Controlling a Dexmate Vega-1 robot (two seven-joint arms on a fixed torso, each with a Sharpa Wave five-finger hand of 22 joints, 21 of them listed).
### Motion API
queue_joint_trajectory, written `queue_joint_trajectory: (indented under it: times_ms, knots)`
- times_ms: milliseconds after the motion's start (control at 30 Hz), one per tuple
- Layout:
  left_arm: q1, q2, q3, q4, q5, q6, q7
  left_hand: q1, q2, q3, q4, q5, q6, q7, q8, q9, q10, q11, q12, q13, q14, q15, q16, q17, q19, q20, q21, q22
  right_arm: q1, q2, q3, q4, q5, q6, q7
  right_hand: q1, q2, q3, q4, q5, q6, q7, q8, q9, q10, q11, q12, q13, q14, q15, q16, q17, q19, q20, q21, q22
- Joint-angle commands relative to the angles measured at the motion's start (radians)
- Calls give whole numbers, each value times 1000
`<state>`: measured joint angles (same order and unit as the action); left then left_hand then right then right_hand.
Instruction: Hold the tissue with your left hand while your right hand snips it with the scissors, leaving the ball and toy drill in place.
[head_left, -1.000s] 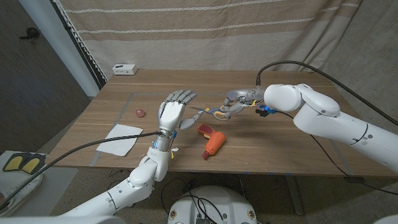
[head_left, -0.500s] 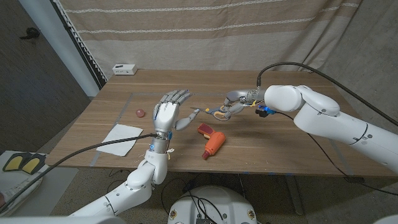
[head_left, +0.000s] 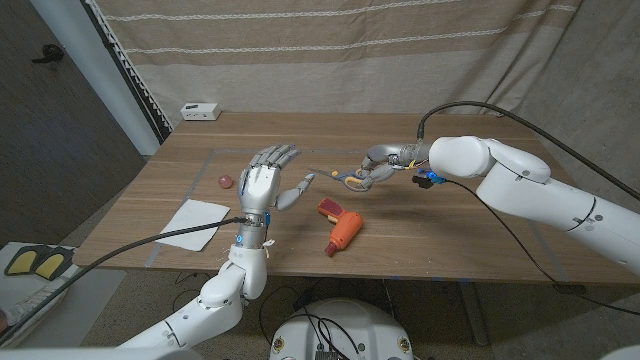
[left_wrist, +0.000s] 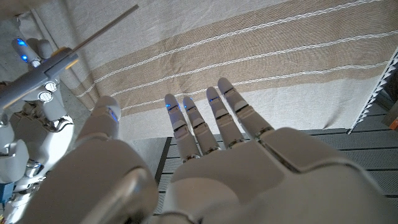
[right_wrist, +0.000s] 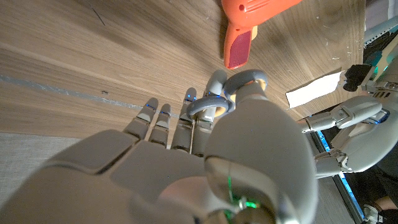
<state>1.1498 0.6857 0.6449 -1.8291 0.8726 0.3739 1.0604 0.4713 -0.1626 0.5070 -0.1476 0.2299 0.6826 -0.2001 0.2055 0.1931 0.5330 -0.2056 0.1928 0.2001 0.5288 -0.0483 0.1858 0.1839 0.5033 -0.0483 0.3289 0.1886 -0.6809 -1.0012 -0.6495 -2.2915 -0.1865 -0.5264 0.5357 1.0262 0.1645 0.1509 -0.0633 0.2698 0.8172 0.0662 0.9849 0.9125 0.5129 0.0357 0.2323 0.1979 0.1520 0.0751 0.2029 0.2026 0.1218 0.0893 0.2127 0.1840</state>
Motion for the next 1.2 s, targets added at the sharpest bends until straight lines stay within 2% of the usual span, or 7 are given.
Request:
queue_joint_trajectory:
  times_ms: [33, 200, 367, 500, 933, 1067, 1200]
  knots:
    - [33, -4, -25, -18, -26, 7, 17, 3, 10, -1, 2, 11, 11, 2, 7, 2, 10, 0, 11, 1, 10, -167, 6, 1, -3, -35, -4, 4, -34, -24, 43, 9, 111, 4, -62, 20, 29, 17, 4, -3, -5, -1, 68, 7, 6, 0, -4, 5, 7, 3, -2, 2, 6, -3, 1, 2]
    - [48, -9, -37, -29, -31, 19, 27, 4, 12, -2, 2, 13, 42, 16, 17, 1, 14, 2, 12, 0, 14, -168, 8, 1, -3, -35, -6, 4, -49, -38, 56, 6, 145, 12, -90, 16, 25, 26, 6, -6, -6, -3, 72, 6, 6, 2, -4, 6, 8, 4, -3, 2, 7, -2, 1, 2]
    - [67, -17, -56, -37, -59, 3, 55, 2, 16, -15, 4, 38, -352, 69, -30, 3, -71, -4, -4, 0, -28, -168, -4, 0, -6, -59, -32, 5, -71, -50, 79, 9, 194, 24, -119, 7, 23, 34, 12, -13, -13, -6, 77, 8, 6, 2, -5, 6, 8, 6, -4, 2, 7, -1, 0, 2]
    - [85, -22, -74, -48, -65, 10, 55, 0, 13, -19, 4, 42, -355, 69, -22, 4, -76, -4, -1, 0, -41, -169, -5, -1, -15, -93, -41, 3, -90, -59, 100, 18, 239, 42, -144, -1, 19, 36, 16, -20, -14, -10, 80, 6, 7, 4, -6, 6, 9, 8, -4, 1, 7, -1, 0, 2]
    - [139, -34, -120, -85, -86, 17, 57, -7, 8, -28, 5, 48, -361, 60, -15, 5, -95, 0, -2, 1, -77, -167, -9, -2, -38, -60, -57, 0, -127, -65, 145, 53, 374, 86, -193, -18, 12, 45, 20, -42, -13, -19, 92, 1, 20, 9, -3, 6, 13, 8, -4, -1, 8, 6, -1, 1]
    - [154, -65, -148, -78, -74, -24, 57, -7, 11, -33, 4, 56, -344, 41, -3, 7, -71, -1, 15, 1, -58, -171, 3, -3, 2, -123, -56, -6, -130, -66, 157, 65, 418, 101, -196, -19, 12, 48, 19, -46, -13, -19, 95, 0, 23, 9, -3, 6, 16, 7, -4, -2, 9, 8, -1, 1]
    - [157, -78, -150, -80, -73, -42, 57, -6, 11, -34, 3, 58, -337, 44, 1, 7, -69, -3, 16, 1, -50, -170, 5, -3, 11, -110, -56, -7, -137, -69, 169, 72, 458, 113, -205, -21, 11, 51, 18, -49, -14, -17, 97, -1, 24, 9, -4, 6, 17, 6, -4, -3, 11, 9, 0, 1]
